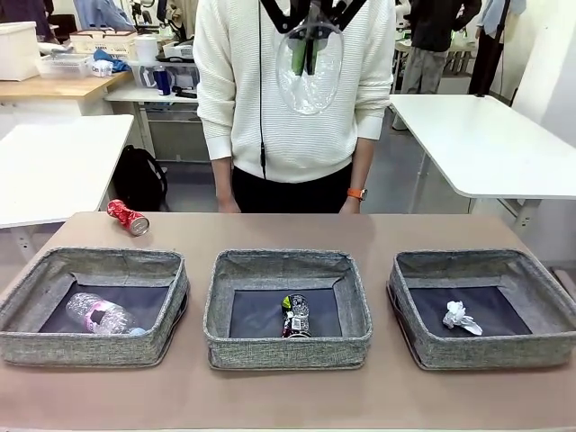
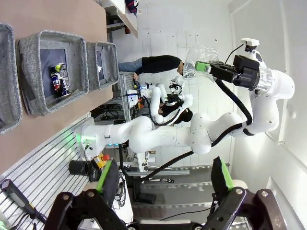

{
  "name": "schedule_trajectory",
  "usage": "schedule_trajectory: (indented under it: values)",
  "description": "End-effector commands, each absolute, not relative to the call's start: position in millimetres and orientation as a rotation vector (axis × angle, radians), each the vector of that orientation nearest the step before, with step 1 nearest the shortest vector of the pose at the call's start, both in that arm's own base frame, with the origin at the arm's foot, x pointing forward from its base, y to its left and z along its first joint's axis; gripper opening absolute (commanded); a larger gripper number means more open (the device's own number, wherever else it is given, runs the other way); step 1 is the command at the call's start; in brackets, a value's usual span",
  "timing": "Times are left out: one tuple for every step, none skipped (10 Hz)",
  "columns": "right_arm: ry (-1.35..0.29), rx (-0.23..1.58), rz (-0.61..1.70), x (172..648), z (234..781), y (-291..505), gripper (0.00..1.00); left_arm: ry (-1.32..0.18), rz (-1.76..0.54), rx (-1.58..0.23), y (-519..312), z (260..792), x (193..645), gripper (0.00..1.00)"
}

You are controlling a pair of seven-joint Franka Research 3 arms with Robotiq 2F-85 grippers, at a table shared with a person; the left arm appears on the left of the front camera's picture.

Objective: Sort the waste into the appropriate baskets.
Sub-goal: Pick up the waste item pointed out by the person, then place the picked waste into the Fabric basket indicated by the person.

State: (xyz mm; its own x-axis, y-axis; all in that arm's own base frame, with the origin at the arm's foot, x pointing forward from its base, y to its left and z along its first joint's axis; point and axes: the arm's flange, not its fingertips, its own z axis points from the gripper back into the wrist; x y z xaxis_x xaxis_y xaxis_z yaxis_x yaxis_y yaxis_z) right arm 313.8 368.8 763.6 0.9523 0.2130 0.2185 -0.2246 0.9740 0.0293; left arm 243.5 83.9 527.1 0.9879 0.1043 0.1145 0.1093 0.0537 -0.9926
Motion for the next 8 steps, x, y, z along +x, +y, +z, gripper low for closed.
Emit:
schedule_trajectory:
  values:
    - [-0.223, 0.056, 0.214, 312.3, 762.8, 367.0, 0.07, -0.171, -0.005, -1.540, 81.4, 532.5, 242.8, 1.00]
    - [-0.223, 0.056, 0.214, 312.3, 762.8, 367.0, 0.07, -0.171, -0.005, -1.540, 81.4, 532.5, 242.8, 1.00]
    - [-0.223, 0.056, 0.214, 312.3, 762.8, 367.0, 0.07, -0.171, -0.005, -1.540, 81.4, 532.5, 242.8, 1.00]
    - [-0.223, 0.056, 0.214, 312.3, 762.8, 367.0, 0.07, -0.171, -0.005, -1.540, 81.4, 532.5, 242.8, 1.00]
    - [-0.223, 0.056, 0.214, 312.3, 762.8, 367.0, 0.07, -0.171, -0.005, -1.540, 81.4, 532.5, 242.8, 1.00]
    - [-0.223, 0.056, 0.214, 312.3, 762.8, 367.0, 0.07, -0.171, -0.005, -1.540, 81.4, 532.5, 242.8, 1.00]
    - [-0.223, 0.056, 0.214, 312.3, 762.8, 367.0, 0.07, -0.171, -0.005, -1.540, 81.4, 532.5, 242.8, 1.00]
    - [-0.223, 0.056, 0.214, 312.3, 762.8, 367.0, 0.07, -0.171, -0.005, -1.540, 81.4, 532.5, 242.8, 1.00]
